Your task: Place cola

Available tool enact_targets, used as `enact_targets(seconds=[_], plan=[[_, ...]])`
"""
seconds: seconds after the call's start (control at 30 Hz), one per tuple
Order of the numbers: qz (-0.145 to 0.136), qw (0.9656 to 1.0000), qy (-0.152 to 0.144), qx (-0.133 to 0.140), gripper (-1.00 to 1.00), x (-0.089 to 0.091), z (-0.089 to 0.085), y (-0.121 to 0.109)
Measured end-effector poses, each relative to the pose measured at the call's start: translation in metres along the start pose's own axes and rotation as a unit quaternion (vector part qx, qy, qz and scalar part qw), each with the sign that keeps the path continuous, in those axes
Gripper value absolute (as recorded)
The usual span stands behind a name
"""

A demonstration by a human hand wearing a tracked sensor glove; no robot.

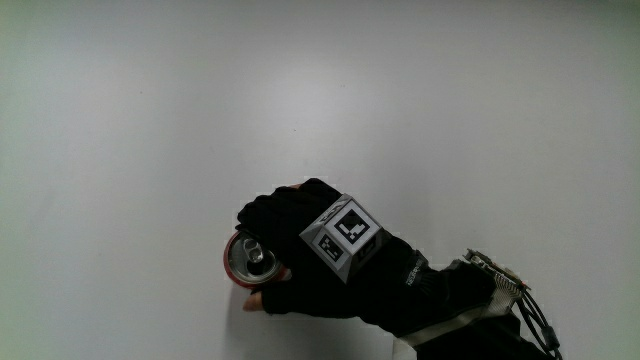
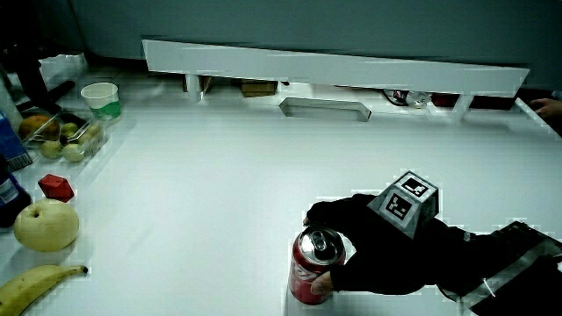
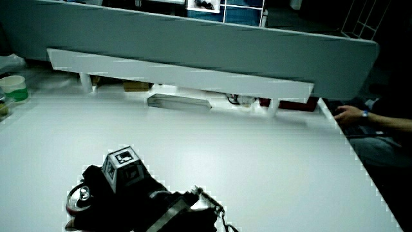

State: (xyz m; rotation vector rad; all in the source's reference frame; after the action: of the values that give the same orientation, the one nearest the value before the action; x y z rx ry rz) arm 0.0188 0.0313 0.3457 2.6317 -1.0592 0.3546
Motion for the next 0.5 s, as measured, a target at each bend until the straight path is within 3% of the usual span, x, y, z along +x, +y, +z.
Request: enact_targets(seconds=[0.13, 0.3, 0.33, 0.37, 0.4, 0.43, 0.47, 0.5], plan=[[-0.001, 0.9999, 0.012, -0.008, -0.29, 0.001, -0.002, -0.002], [0.002, 0.9997, 0.026, 0.000, -0.64, 0.002, 0.001, -0.003], [0.000, 0.9996, 0.027, -0.005, -0.71, 0.004, 0.002, -0.004], [-0.002, 0.9983, 0.052, -0.026, -0.79, 0.004, 0.004, -0.006], [-0.006, 0.9981, 0.052, -0.034, -0.86, 0.007, 0.004, -0.008], [-0.011, 0.9955, 0.069, -0.064, -0.93, 0.007, 0.010, -0.010], [-0.016, 0.9939, 0.078, -0.077, -1.00, 0.010, 0.011, -0.013], [-0.018, 0.9947, 0.075, -0.068, -1.00, 0.014, 0.011, -0.019]])
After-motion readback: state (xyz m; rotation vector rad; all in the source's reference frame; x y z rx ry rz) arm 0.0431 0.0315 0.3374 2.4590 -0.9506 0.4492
